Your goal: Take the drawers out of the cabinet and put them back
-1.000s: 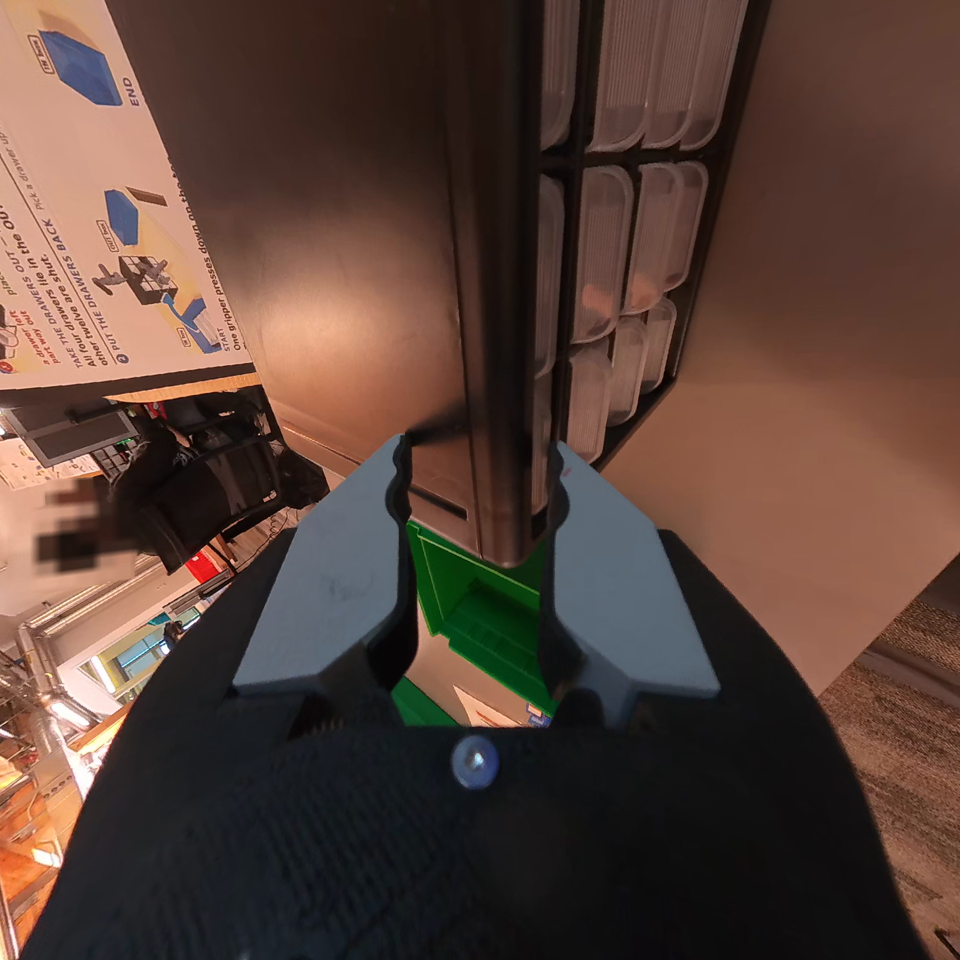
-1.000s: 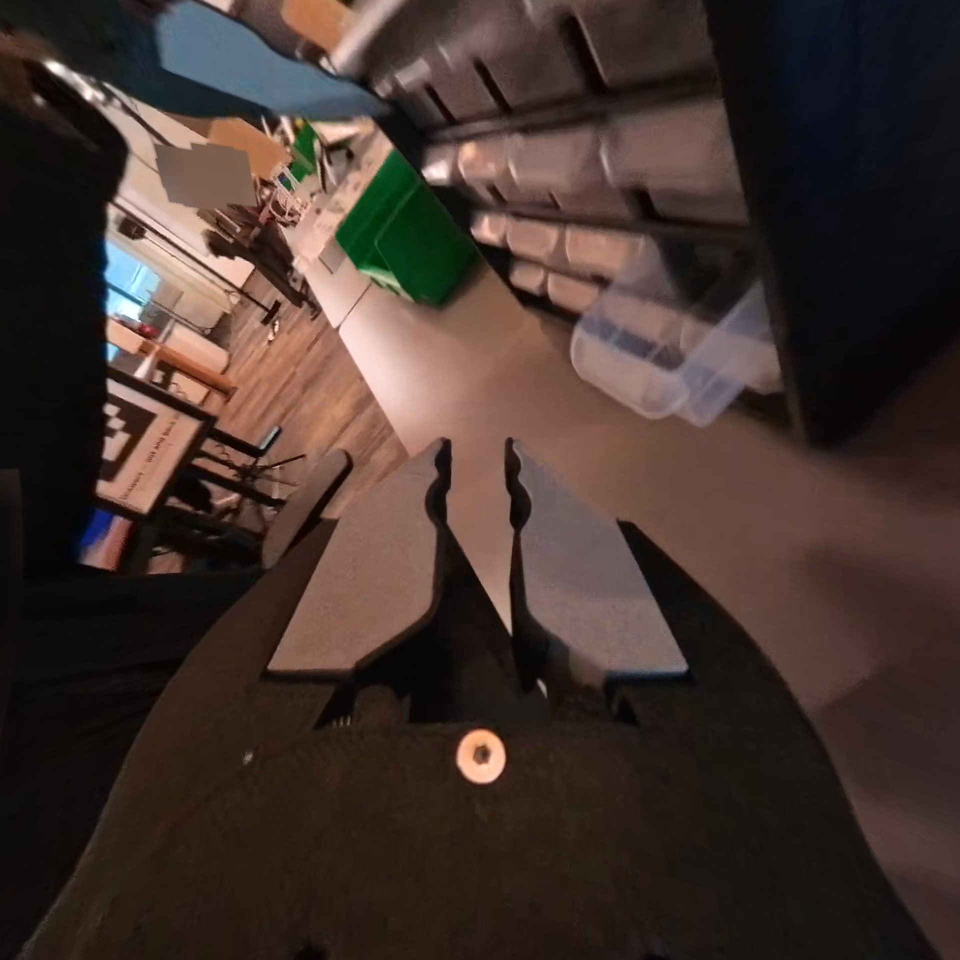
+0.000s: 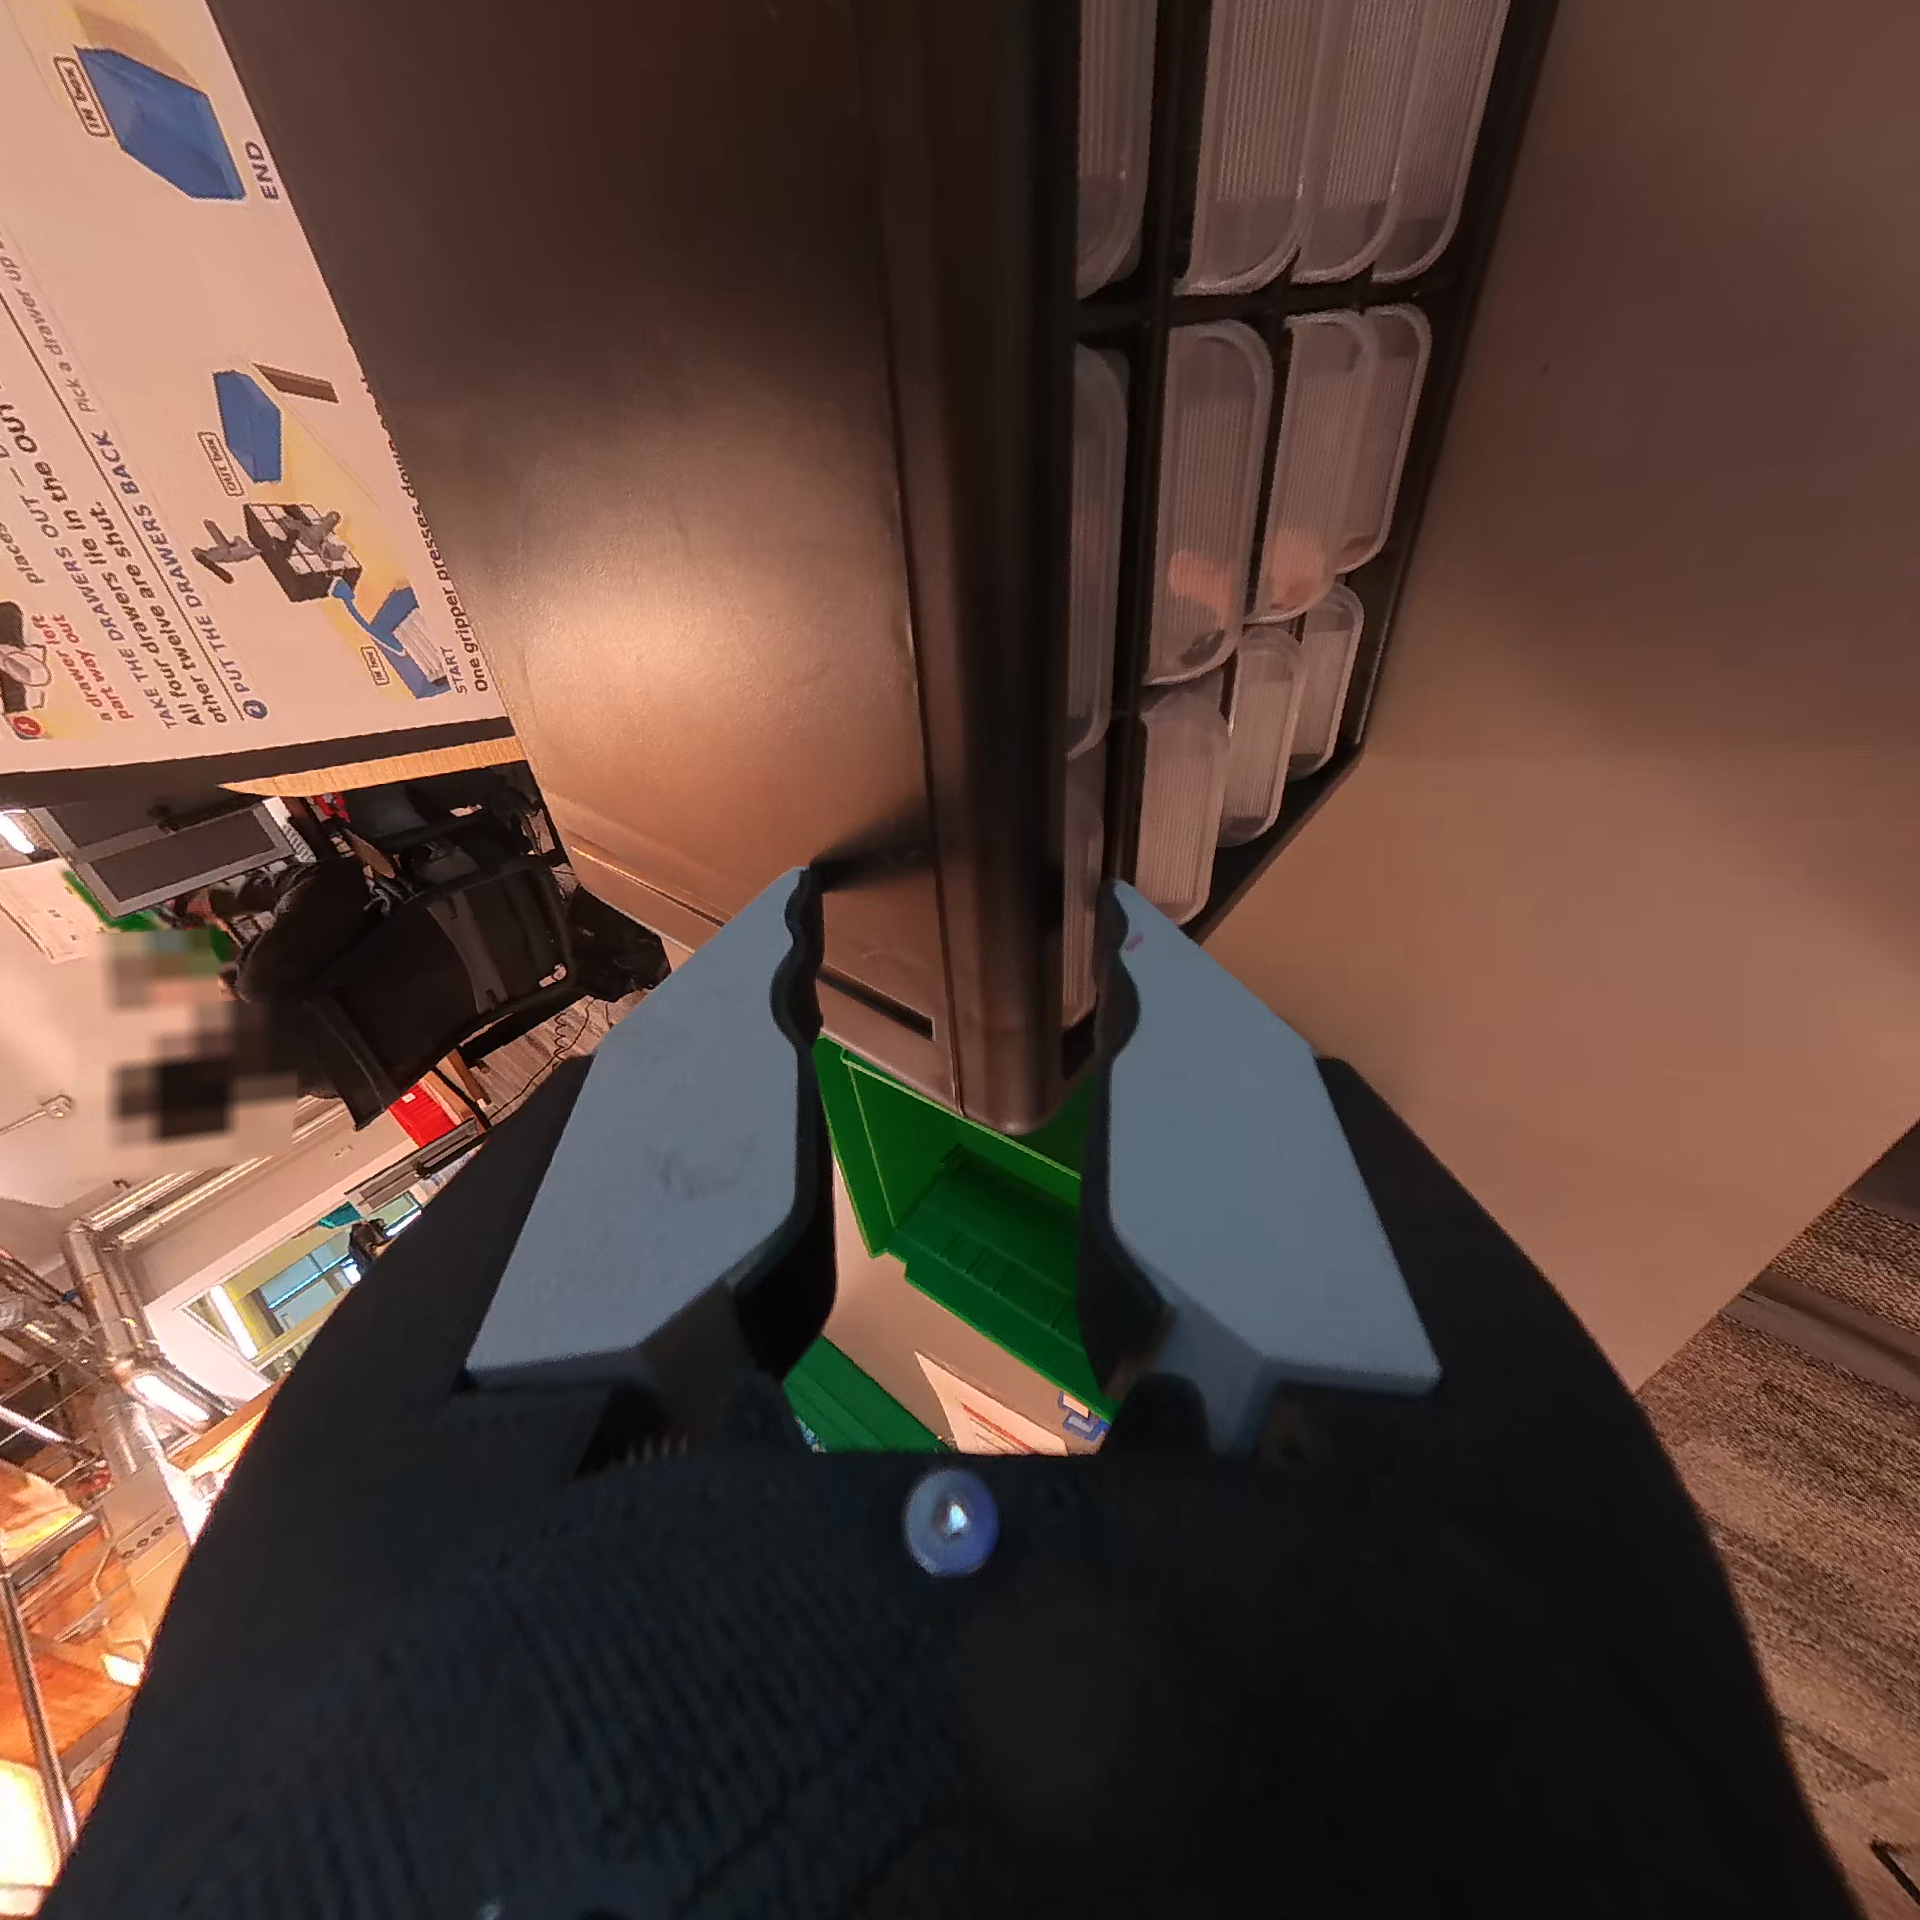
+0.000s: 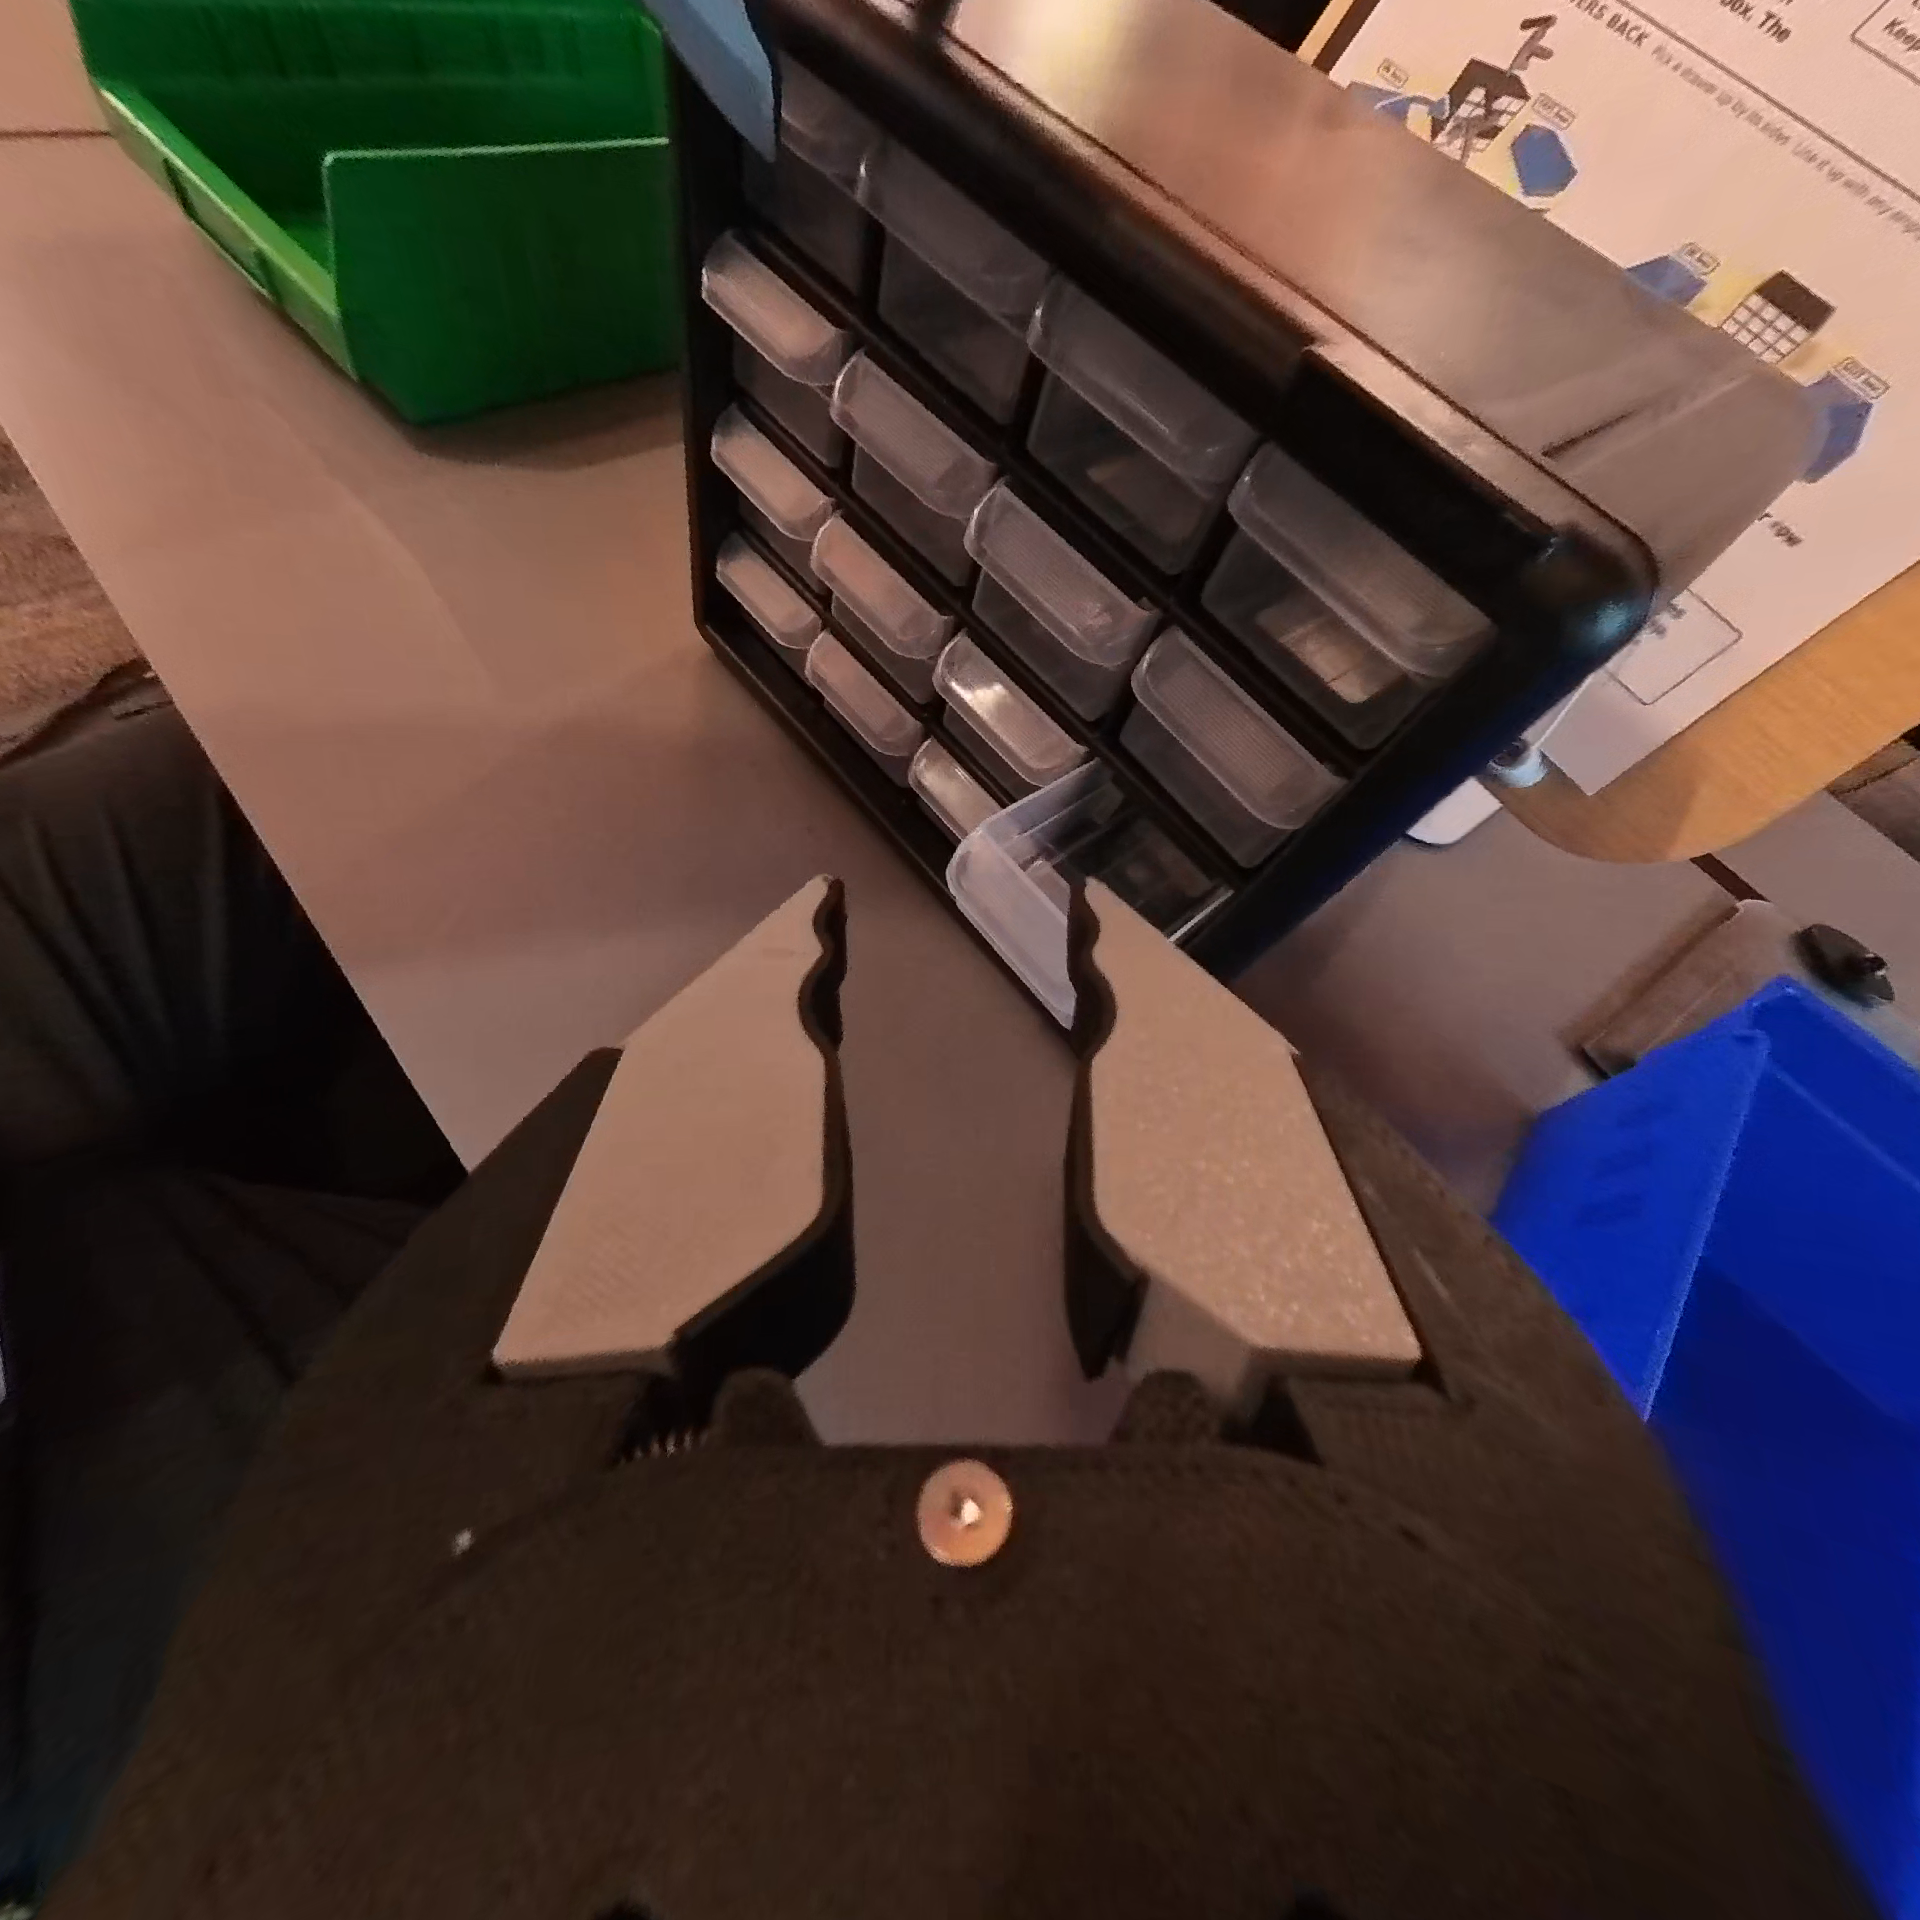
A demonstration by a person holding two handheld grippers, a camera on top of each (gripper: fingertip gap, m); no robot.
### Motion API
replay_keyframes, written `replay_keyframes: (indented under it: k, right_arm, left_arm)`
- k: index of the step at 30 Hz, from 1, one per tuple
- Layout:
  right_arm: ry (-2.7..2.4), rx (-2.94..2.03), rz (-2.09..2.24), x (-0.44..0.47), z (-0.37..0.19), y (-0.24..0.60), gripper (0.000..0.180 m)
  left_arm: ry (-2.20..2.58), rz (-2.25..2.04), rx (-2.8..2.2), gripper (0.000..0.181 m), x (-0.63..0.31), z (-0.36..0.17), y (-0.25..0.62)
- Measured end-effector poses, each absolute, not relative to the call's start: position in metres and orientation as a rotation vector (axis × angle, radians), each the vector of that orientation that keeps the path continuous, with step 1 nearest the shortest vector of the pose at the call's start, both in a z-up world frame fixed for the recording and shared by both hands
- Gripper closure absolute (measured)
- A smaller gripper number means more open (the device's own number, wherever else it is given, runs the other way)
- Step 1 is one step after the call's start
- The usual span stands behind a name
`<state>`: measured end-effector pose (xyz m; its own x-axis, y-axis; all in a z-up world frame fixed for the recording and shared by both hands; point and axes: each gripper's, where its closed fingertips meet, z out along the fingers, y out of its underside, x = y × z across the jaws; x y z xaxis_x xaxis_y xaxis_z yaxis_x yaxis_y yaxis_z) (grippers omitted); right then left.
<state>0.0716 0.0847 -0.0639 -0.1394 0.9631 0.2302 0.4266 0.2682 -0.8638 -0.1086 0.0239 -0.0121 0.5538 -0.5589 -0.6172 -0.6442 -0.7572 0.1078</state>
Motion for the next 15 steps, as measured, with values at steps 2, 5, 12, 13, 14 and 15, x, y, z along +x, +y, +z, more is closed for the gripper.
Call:
replay_keyframes:
  k: [2,5,12,13,14,15]
  right_arm:
    - [-1.715,-1.285,0.824,0.072,-0.064,0.085,0.14]
    - [-1.716,-1.285,0.806,0.073,-0.065,0.086,0.14]
    - [-1.669,-1.221,0.934,0.07,-0.048,0.076,0.14]
    - [-1.662,-1.214,0.959,0.069,-0.045,0.074,0.14]
    - [-1.658,-1.208,0.97,0.069,-0.044,0.073,0.14]
    - [-1.658,-1.202,0.971,0.069,-0.043,0.073,0.14]
  left_arm:
    - [1.035,0.985,-2.654,0.13,-0.109,-0.012,0.024]
    - [1.035,0.987,-2.655,0.13,-0.109,-0.012,0.024]
    - [1.033,0.985,-2.653,0.13,-0.109,-0.012,0.024]
    - [1.033,0.985,-2.653,0.13,-0.108,-0.012,0.024]
    - [1.033,0.985,-2.653,0.13,-0.109,-0.012,0.024]
    - [1.034,0.985,-2.653,0.13,-0.109,-0.012,0.024]
